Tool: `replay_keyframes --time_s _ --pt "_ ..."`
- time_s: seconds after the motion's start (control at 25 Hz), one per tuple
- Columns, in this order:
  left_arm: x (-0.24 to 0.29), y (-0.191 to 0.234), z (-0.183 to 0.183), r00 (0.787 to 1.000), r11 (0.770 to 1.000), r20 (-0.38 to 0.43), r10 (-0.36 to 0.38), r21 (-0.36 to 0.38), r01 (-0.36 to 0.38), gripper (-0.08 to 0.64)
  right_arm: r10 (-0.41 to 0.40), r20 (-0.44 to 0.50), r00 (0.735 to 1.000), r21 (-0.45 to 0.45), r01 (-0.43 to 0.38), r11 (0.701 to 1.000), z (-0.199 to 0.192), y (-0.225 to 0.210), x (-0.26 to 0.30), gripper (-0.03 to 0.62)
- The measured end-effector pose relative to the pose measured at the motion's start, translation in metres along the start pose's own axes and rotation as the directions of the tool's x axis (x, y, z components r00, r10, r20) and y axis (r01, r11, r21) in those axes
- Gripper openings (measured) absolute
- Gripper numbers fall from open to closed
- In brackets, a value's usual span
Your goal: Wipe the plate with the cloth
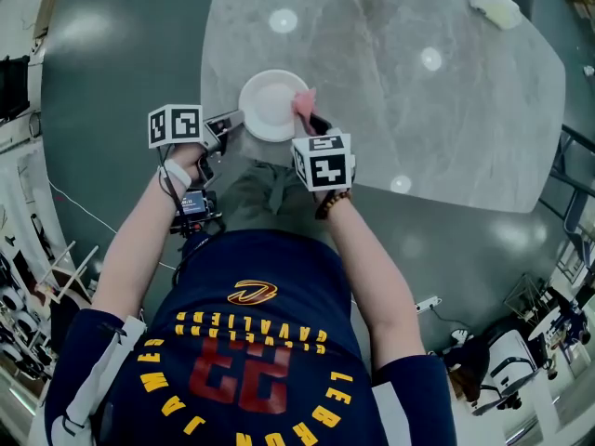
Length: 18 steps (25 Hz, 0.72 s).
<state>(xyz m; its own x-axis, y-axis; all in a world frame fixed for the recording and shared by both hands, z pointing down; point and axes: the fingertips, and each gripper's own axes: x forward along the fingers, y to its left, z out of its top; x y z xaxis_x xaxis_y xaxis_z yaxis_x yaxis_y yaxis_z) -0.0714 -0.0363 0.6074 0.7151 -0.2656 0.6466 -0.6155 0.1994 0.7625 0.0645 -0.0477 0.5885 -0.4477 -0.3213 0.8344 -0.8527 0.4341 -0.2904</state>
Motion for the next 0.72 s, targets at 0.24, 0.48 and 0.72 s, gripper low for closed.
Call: replay_keyframes --time_s 0.24,0.48,0.72 --pt "0.001 0.0 0.0 1.0 1.0 0.004 0.001 -0.01 -0.001 0.028 0.004 0.055 0.999 -0.004 -0.004 1.0 0.004 0.01 -0.01 0.046" --pt "-0.001 -0.001 -0.002 1.0 1.0 0.016 -0.01 -0.017 0.01 0.028 0.121 0.021 0.992 -0.12 -0.118 0.986 -0.006 0.076 -0.001 0.046" --pt "-0.001 -0.007 0.0 1.0 1.0 0.022 -0.019 -0.015 0.019 0.028 0.196 -0.064 0.978 -0.195 -0.205 0.959 -0.029 0.113 0.018 0.046"
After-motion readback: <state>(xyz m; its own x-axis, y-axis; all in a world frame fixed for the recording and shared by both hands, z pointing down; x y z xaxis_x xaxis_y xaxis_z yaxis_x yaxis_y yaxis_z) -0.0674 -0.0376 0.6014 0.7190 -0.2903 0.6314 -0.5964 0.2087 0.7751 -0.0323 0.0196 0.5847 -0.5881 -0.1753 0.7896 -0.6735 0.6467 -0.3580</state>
